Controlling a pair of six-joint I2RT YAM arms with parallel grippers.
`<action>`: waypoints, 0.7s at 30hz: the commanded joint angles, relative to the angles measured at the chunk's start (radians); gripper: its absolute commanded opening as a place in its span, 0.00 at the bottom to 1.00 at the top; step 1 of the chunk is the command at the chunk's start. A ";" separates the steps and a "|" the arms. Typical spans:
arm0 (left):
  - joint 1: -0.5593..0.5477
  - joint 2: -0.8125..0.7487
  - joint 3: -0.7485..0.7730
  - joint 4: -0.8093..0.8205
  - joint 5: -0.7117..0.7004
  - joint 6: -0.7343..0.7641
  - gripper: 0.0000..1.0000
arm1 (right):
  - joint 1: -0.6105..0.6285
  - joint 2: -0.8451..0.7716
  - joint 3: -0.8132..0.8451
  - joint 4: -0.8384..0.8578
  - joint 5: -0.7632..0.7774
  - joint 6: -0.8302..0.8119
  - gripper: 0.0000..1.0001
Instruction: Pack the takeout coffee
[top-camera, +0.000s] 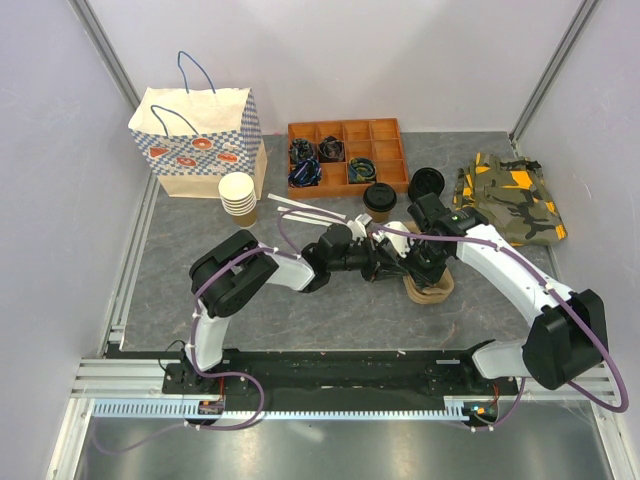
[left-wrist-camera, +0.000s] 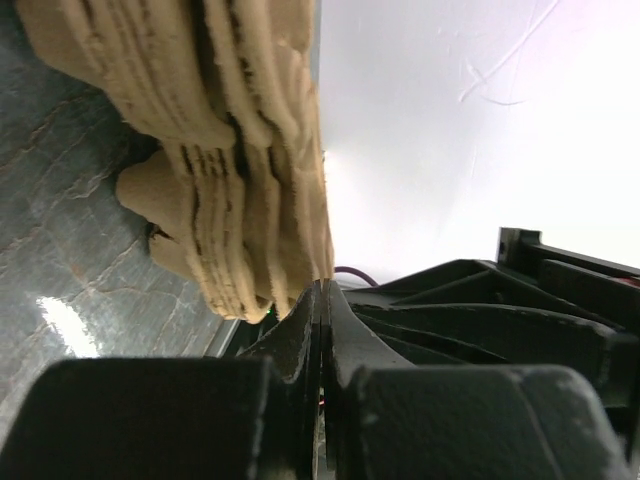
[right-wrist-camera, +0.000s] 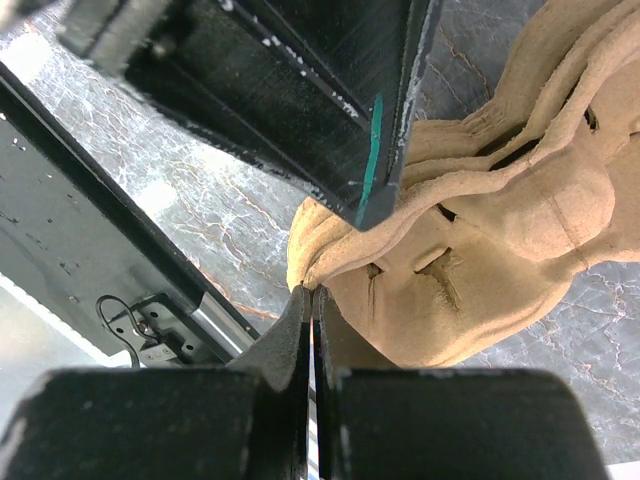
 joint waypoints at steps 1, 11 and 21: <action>-0.011 0.029 0.016 0.043 0.001 -0.010 0.02 | 0.001 -0.009 0.040 0.016 -0.024 0.018 0.00; -0.011 0.068 0.025 0.047 -0.016 -0.017 0.02 | 0.001 -0.012 0.058 0.001 -0.047 0.020 0.00; -0.007 0.078 0.023 -0.040 -0.028 -0.014 0.02 | 0.001 -0.026 0.097 -0.030 -0.055 0.017 0.00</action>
